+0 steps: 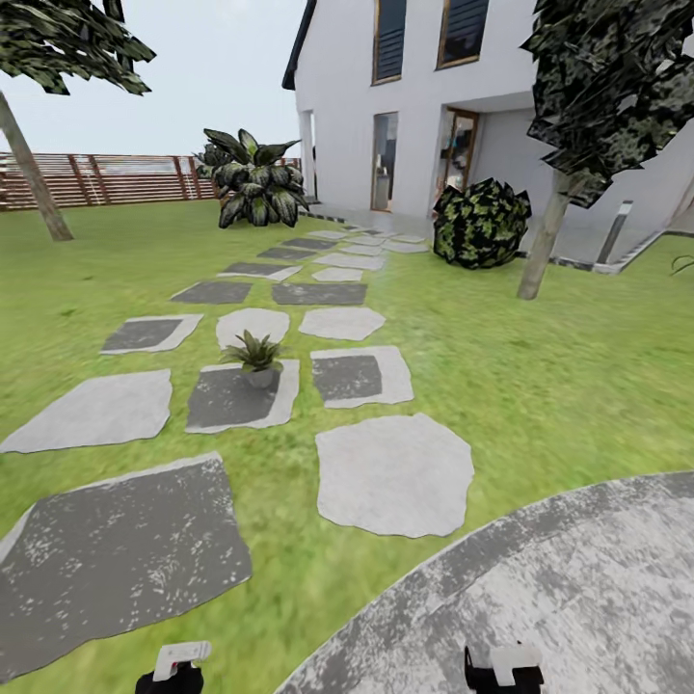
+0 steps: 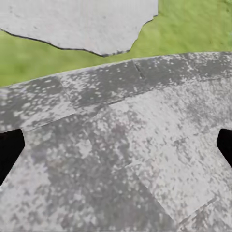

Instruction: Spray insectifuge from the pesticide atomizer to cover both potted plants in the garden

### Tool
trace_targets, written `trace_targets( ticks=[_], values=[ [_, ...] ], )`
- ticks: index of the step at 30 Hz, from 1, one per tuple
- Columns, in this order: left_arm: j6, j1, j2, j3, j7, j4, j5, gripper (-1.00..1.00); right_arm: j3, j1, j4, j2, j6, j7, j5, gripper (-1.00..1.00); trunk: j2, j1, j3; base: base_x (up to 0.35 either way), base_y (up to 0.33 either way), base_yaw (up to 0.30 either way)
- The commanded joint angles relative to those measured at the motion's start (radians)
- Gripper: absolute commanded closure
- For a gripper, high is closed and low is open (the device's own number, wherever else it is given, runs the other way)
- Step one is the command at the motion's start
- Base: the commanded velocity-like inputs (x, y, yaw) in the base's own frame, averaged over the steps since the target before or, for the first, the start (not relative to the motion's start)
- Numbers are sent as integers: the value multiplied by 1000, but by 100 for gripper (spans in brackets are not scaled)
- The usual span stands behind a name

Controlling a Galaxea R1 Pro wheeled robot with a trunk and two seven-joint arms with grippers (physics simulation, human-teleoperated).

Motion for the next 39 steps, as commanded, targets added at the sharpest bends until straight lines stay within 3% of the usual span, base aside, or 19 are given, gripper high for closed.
trace_targets(
  ticks=[1,8,39],
  values=[
    [-2,-1,0,8,-10,1,4,100,-8,0,1,0,-3,-4,11,-100,0,0,-1,340,0,271],
    [-2,-1,0,8,-10,1,4,100,-8,0,1,0,-3,-4,11,-100,0,0,-1,340,0,163],
    [-2,-1,0,8,-10,1,4,100,-8,-1,1,0,-3,-4,11,-100,0,0,-1,340,0,1]
  ],
)
